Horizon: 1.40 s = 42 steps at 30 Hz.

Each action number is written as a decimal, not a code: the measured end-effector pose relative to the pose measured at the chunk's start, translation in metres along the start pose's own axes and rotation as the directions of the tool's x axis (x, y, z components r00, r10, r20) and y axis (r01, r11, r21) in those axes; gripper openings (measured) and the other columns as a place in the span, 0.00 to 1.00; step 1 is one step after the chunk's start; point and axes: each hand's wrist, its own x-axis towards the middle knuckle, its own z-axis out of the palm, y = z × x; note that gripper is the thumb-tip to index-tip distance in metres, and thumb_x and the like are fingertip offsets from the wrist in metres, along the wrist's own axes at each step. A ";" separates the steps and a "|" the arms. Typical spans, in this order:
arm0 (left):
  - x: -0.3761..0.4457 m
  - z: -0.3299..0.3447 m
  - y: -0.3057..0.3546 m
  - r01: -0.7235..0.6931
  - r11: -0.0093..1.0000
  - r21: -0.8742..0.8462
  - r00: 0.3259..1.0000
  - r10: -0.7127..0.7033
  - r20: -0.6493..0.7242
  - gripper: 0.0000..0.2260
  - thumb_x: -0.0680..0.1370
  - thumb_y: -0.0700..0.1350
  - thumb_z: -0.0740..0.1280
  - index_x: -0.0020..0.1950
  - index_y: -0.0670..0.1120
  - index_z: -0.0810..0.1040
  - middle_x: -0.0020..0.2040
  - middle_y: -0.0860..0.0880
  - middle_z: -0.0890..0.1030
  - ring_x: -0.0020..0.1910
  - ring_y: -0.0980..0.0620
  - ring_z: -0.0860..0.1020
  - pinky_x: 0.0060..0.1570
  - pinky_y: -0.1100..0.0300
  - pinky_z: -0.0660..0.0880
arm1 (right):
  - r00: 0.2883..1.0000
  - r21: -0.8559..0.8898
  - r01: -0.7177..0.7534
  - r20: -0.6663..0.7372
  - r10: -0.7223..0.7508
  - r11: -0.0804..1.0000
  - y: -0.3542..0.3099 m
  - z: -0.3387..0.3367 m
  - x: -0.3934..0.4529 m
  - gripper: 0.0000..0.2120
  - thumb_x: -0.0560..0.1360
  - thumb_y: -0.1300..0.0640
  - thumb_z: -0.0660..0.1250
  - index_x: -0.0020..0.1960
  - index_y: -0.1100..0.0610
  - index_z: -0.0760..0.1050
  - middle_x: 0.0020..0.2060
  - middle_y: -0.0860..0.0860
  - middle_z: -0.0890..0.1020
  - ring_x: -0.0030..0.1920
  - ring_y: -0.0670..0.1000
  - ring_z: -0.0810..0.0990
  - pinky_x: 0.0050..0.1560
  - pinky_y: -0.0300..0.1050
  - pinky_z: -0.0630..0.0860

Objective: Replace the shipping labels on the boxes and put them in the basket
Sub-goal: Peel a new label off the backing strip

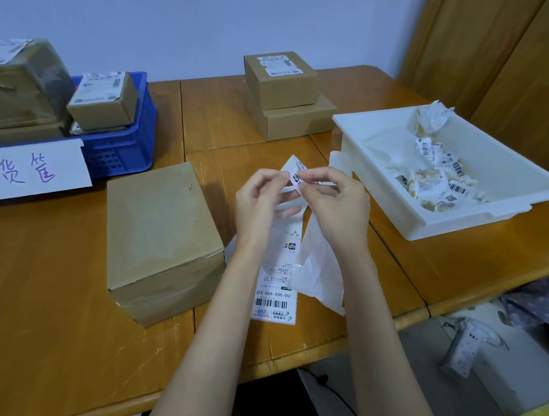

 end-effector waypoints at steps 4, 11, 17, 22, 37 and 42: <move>0.000 0.001 0.000 0.030 0.999 -0.014 1.000 -0.030 -0.008 0.04 0.80 0.37 0.66 0.46 0.40 0.78 0.40 0.51 0.80 0.42 0.48 0.85 0.36 0.59 0.81 | 1.000 0.011 -0.010 0.005 0.010 1.000 0.001 -0.001 0.000 0.07 0.74 0.61 0.70 0.49 0.51 0.83 0.46 0.41 0.84 0.46 0.37 0.82 0.45 0.26 0.73; 0.002 0.002 -0.004 0.024 1.000 0.017 0.999 -0.024 0.024 0.06 0.81 0.38 0.66 0.44 0.42 0.78 0.43 0.49 0.79 0.47 0.42 0.85 0.42 0.50 0.82 | 1.000 -0.009 -0.016 -0.004 0.016 1.000 0.002 -0.005 0.000 0.07 0.74 0.60 0.70 0.48 0.49 0.83 0.46 0.41 0.84 0.47 0.37 0.82 0.49 0.33 0.75; 0.001 0.002 -0.003 -0.035 0.993 0.113 0.998 0.030 0.047 0.07 0.81 0.39 0.65 0.44 0.44 0.79 0.41 0.55 0.80 0.46 0.46 0.85 0.40 0.55 0.82 | 1.000 -0.027 -0.009 0.000 0.009 1.000 0.002 -0.006 -0.002 0.07 0.73 0.61 0.70 0.47 0.50 0.83 0.46 0.42 0.84 0.47 0.38 0.82 0.48 0.36 0.78; -0.001 0.002 -0.001 -0.003 0.995 0.100 0.999 0.000 0.037 0.06 0.81 0.40 0.65 0.44 0.42 0.77 0.38 0.57 0.80 0.43 0.45 0.85 0.42 0.52 0.83 | 1.000 -0.052 0.003 0.007 -0.003 0.999 0.001 -0.005 -0.004 0.08 0.73 0.62 0.70 0.47 0.50 0.83 0.46 0.41 0.84 0.47 0.38 0.82 0.48 0.35 0.77; 0.000 0.000 -0.008 -0.039 0.985 0.169 0.999 0.033 0.037 0.07 0.81 0.39 0.66 0.44 0.45 0.81 0.41 0.52 0.82 0.41 0.57 0.82 0.38 0.60 0.80 | 0.999 -0.024 -0.046 -0.029 0.045 0.999 -0.002 -0.003 -0.005 0.05 0.72 0.62 0.69 0.41 0.53 0.81 0.38 0.42 0.84 0.41 0.38 0.81 0.46 0.40 0.77; -0.001 0.001 -0.010 -0.039 0.980 0.195 0.998 0.030 0.046 0.06 0.81 0.39 0.66 0.47 0.43 0.81 0.40 0.52 0.82 0.39 0.60 0.82 0.36 0.63 0.80 | 0.994 0.052 -0.107 -0.025 0.109 0.993 -0.005 -0.003 -0.007 0.02 0.72 0.59 0.71 0.41 0.54 0.81 0.34 0.46 0.84 0.38 0.40 0.83 0.47 0.40 0.77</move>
